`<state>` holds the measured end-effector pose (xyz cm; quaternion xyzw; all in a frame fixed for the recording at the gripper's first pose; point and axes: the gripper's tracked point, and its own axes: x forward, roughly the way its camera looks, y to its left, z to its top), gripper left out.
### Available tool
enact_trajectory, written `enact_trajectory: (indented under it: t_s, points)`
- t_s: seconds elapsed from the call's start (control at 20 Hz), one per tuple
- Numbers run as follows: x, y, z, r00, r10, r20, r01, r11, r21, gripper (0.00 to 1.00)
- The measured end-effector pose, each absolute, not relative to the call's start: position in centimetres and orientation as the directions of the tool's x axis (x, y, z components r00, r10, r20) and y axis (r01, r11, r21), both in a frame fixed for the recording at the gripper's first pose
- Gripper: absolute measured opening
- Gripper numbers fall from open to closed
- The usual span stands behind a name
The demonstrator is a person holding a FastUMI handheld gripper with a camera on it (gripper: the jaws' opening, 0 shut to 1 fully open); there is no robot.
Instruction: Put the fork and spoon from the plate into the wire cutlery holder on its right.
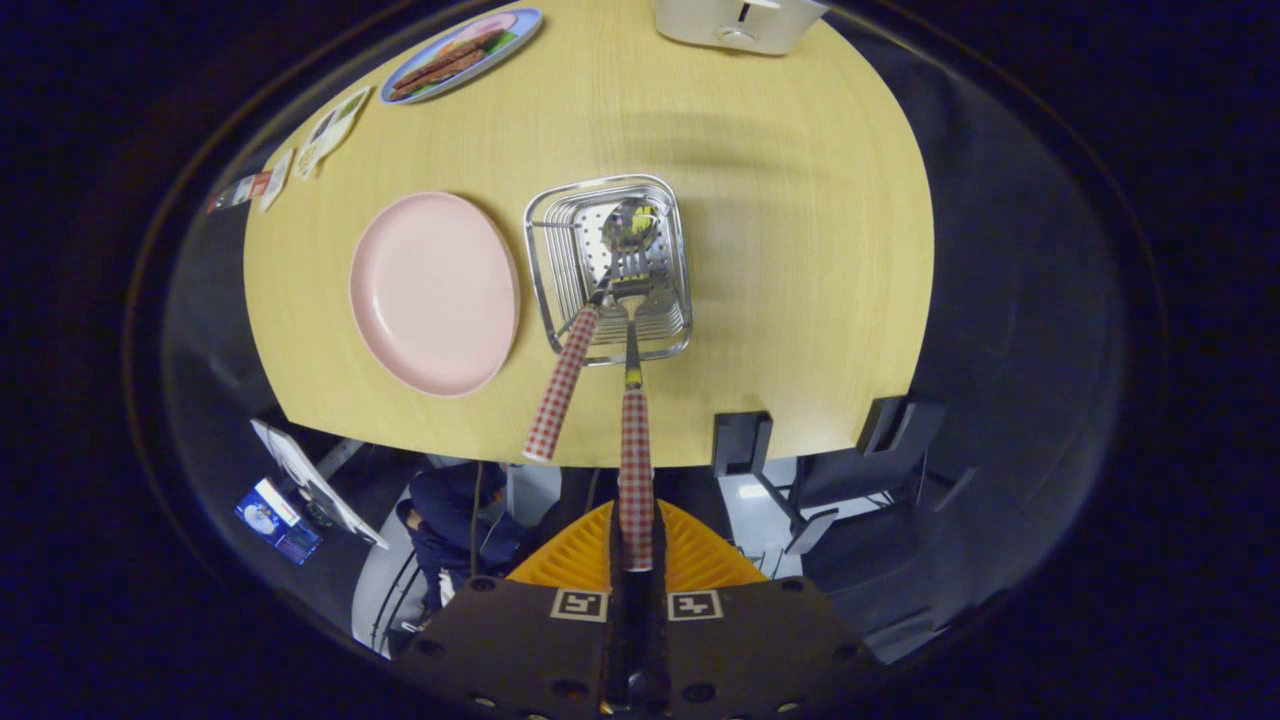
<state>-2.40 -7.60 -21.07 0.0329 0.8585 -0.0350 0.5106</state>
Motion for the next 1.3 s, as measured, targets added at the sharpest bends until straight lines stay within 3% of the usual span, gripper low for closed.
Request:
enact_trajectory:
  t_s: [0.3, 0.4, 0.5, 0.8, 1.1, 1.3]
  points:
    - [-0.4, -8.2, -20.7, -0.41, 0.021, -0.912, 0.125, 0.992, -0.033, 0.1]
    - [0.3, -7.8, -20.6, -0.38, 0.031, -0.924, 0.131, 0.991, -0.02, 0.19]
    - [0.6, -7.2, -20.5, -0.357, 0.045, -0.933, 0.135, 0.991, -0.003, 0.4]
    - [1.8, -6.2, -19.4, -0.267, 0.043, -0.963, 0.113, 0.993, 0.013, 0.74]
    - [5.6, -4.3, -17.8, -0.013, 0.06, -0.998, 0.07, 0.996, 0.059, 0.98]
    - [7.7, -1.9, -14.0, 0.254, 0.099, -0.962, 0.073, 0.99, 0.121, 0.98]
